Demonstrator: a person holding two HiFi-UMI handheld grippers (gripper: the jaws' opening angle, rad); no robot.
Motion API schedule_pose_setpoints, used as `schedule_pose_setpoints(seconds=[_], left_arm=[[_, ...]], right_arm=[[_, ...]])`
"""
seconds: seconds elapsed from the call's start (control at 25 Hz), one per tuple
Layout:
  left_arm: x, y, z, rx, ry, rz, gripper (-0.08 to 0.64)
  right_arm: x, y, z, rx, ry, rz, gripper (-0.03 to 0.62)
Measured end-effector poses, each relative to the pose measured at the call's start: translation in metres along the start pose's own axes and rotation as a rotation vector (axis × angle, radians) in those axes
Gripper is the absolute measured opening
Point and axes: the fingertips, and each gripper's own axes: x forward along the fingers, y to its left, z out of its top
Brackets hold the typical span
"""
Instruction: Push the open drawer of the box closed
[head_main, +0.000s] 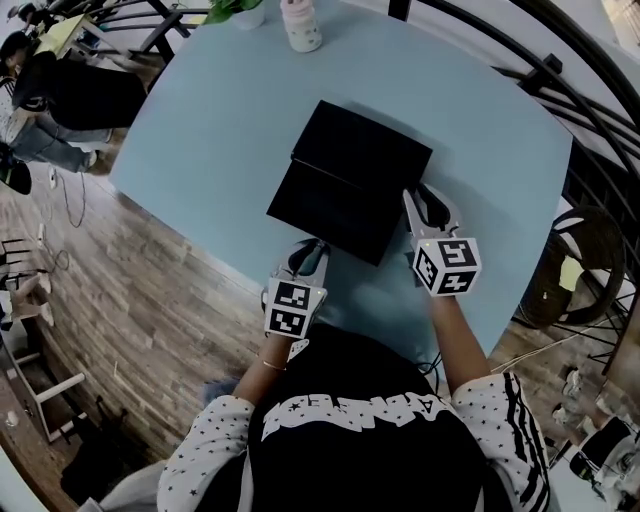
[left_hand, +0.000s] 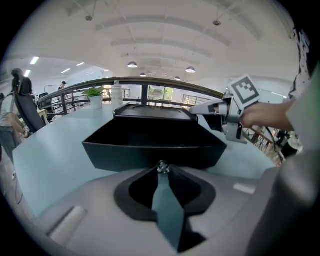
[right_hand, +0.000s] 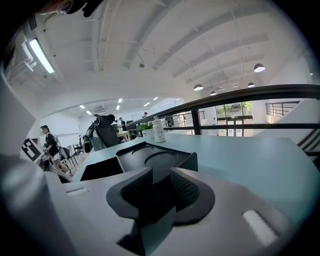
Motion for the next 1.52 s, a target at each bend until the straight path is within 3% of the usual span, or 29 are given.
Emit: schedule_pose_setpoints(seconds=[1.52], left_arm=[[0.03, -0.004, 0.024, 0.024, 0.04, -0.049, 0.0]], right_arm=[[-0.001, -0.007, 0.003, -0.006, 0.005, 0.018, 0.094]])
